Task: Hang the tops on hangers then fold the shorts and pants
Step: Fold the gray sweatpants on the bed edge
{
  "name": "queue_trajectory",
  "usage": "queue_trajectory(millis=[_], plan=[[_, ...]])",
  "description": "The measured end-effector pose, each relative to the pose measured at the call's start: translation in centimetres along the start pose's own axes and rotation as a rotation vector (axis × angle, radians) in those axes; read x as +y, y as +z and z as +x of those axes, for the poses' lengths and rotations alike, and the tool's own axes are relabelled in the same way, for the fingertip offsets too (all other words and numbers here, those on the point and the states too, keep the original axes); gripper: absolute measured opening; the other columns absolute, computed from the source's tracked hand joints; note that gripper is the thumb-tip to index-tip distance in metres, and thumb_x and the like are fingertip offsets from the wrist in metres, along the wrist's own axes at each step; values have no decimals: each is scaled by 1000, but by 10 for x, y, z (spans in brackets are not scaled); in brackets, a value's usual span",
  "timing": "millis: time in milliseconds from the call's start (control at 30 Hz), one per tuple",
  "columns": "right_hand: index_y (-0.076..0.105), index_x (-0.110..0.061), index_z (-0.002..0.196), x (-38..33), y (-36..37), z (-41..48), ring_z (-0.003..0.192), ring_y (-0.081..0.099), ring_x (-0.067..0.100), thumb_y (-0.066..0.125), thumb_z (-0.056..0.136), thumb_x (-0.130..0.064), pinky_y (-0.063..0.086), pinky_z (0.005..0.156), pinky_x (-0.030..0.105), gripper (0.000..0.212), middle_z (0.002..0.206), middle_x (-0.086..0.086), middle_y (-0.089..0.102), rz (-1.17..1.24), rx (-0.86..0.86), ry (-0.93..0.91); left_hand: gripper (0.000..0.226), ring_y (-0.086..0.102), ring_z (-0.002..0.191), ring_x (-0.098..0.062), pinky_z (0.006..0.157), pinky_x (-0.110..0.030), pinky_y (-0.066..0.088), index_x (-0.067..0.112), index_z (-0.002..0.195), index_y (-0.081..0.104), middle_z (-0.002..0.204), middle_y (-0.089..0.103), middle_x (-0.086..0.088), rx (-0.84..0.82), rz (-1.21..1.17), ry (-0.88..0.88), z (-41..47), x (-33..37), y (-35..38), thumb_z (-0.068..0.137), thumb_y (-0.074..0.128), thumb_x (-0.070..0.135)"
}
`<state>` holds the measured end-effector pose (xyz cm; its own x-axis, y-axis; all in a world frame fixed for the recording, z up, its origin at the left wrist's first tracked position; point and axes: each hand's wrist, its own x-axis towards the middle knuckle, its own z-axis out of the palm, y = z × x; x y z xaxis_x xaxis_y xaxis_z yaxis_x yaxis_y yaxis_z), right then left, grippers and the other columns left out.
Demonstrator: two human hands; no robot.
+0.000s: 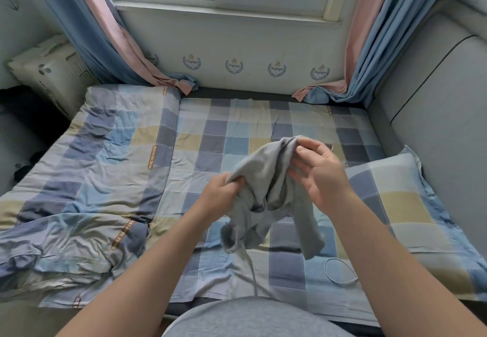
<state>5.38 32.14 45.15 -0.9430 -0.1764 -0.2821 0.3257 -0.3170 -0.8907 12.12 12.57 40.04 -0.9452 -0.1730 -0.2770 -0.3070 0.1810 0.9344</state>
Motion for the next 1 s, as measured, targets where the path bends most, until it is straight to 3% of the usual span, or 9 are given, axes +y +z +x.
queue_trajectory(millis=[100,167,267,333,533,700,833,900,1000], plan=[[63,-18,114,15,-5,-6,110,66,26,64,96,-15,57,91,44,18,117,5,69,-304,-73,-3,18,67,78,-22,71,-35,53,11,91,67,84,70,-9,111,-305,-103,3,13,-6,101,54,17],[62,-20,116,27,-2,-14,109,68,24,69,93,-21,59,91,43,24,117,1,69,-469,-222,26,17,68,69,-16,60,-30,56,11,96,67,80,71,-6,119,-429,-141,4,23,-8,103,53,18],[56,-24,124,51,9,-25,108,69,16,79,83,-31,60,84,33,48,125,-2,64,-570,-440,50,18,63,63,-18,57,-31,52,5,100,64,76,66,-9,57,-446,-157,2,36,-9,103,52,19],[55,-31,122,63,17,-28,110,67,15,81,72,-42,60,87,36,58,125,-5,63,-607,-455,6,19,63,58,-17,51,-27,54,2,98,64,72,65,-10,5,-435,-141,-2,43,-11,102,53,18],[63,-25,112,58,33,-22,93,73,16,73,72,-47,63,77,41,47,105,-3,70,-602,-403,-123,40,68,74,-25,63,-29,58,-11,109,65,87,68,-20,-113,-400,-17,-12,55,-23,102,53,27],[70,-23,102,52,32,-14,91,74,25,66,94,-17,63,71,44,11,96,5,76,-492,-360,-145,41,69,84,-23,71,-32,58,-5,116,64,96,70,-17,-221,-500,32,-19,52,-26,102,37,23],[72,-13,105,43,31,-9,89,74,30,60,99,-13,62,69,41,14,97,10,77,-308,-252,-72,40,65,96,-28,85,-43,54,0,116,65,104,68,-19,-57,-376,131,-19,32,-25,83,57,21],[71,-10,107,36,30,-8,91,73,33,58,100,-14,62,74,45,16,100,14,76,-235,-236,-55,39,66,93,-27,82,-41,57,1,113,66,105,70,-22,-49,-257,158,-19,14,-19,78,64,19],[69,-4,108,25,27,-6,88,73,29,55,100,-12,61,71,39,18,98,17,75,-60,-232,-20,32,70,97,-30,90,-53,56,6,108,68,104,72,-20,-105,-118,106,-16,-21,-5,77,72,11]])
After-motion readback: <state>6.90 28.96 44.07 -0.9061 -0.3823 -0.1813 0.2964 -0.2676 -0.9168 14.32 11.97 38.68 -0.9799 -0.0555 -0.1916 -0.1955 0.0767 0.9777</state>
